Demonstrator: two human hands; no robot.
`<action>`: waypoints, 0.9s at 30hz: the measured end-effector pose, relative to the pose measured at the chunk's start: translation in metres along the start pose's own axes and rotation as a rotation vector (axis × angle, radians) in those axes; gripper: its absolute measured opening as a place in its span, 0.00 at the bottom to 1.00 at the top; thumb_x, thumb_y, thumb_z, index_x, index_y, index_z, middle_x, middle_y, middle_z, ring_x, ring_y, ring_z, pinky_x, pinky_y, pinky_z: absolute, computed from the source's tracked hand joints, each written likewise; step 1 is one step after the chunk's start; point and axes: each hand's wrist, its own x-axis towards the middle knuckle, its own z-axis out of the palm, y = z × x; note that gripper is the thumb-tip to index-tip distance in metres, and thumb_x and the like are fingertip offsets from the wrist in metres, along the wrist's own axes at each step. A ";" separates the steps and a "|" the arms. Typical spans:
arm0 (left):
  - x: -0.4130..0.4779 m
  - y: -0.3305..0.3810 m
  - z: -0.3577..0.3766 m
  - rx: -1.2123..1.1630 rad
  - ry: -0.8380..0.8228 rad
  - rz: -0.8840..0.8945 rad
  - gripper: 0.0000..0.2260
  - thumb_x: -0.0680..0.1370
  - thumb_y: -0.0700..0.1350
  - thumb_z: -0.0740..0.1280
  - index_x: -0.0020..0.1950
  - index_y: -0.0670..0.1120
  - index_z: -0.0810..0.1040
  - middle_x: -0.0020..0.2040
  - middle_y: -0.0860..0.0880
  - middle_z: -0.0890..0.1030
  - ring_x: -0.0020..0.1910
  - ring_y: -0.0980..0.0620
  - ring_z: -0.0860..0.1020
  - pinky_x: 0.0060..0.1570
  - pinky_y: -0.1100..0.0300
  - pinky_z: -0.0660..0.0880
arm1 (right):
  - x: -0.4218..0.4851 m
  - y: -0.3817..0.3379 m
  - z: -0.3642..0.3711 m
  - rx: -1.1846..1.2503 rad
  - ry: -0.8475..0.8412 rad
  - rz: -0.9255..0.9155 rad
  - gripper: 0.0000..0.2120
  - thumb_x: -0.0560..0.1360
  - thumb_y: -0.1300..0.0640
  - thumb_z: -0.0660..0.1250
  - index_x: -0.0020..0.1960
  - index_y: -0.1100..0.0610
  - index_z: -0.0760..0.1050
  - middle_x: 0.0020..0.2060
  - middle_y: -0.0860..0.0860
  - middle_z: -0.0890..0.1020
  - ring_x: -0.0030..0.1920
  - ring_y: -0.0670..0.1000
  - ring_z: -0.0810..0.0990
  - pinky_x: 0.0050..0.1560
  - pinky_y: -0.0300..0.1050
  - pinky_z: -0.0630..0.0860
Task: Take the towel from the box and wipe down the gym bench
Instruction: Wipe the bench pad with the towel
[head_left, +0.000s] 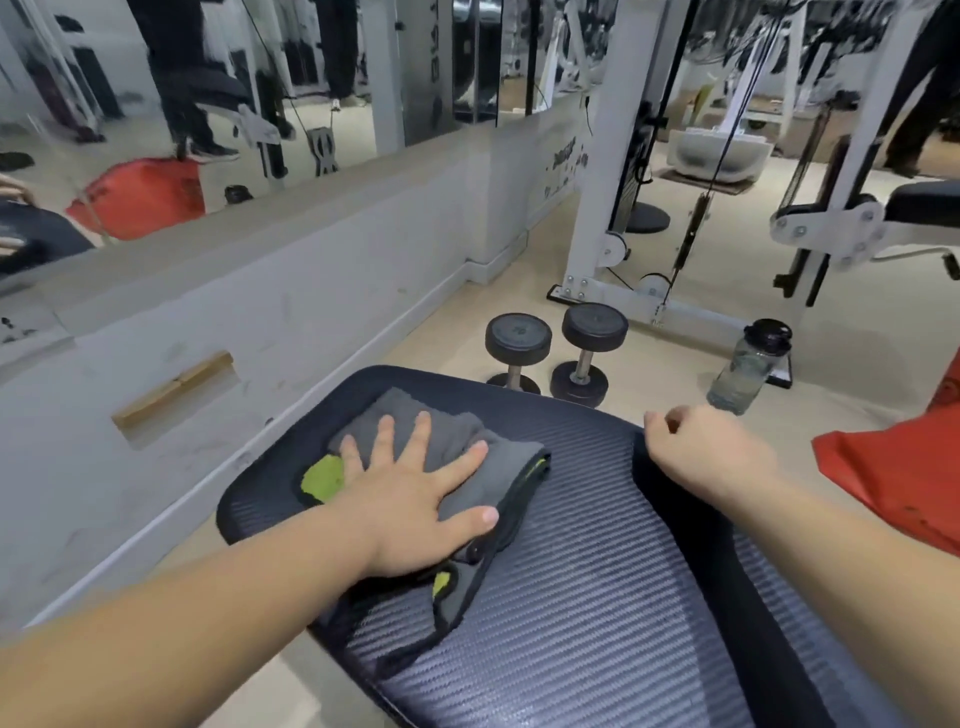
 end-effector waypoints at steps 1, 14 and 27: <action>0.002 0.003 0.001 0.035 -0.008 0.132 0.33 0.72 0.79 0.45 0.74 0.78 0.36 0.82 0.50 0.31 0.79 0.38 0.29 0.75 0.30 0.33 | 0.001 0.010 -0.001 0.003 0.019 -0.003 0.22 0.77 0.39 0.52 0.38 0.53 0.74 0.43 0.56 0.83 0.47 0.62 0.82 0.54 0.55 0.81; 0.047 0.120 -0.005 0.160 0.003 0.570 0.27 0.77 0.74 0.42 0.75 0.77 0.38 0.84 0.57 0.37 0.81 0.45 0.31 0.77 0.34 0.34 | -0.033 0.106 -0.043 0.281 -0.178 -0.045 0.17 0.82 0.55 0.63 0.69 0.49 0.79 0.63 0.45 0.83 0.63 0.46 0.79 0.59 0.36 0.68; 0.008 0.180 0.010 0.148 0.038 0.654 0.27 0.79 0.72 0.45 0.78 0.73 0.41 0.84 0.53 0.37 0.81 0.44 0.31 0.77 0.37 0.31 | -0.039 0.125 -0.039 0.329 -0.016 -0.149 0.16 0.81 0.58 0.61 0.66 0.52 0.79 0.63 0.49 0.84 0.62 0.50 0.81 0.65 0.42 0.72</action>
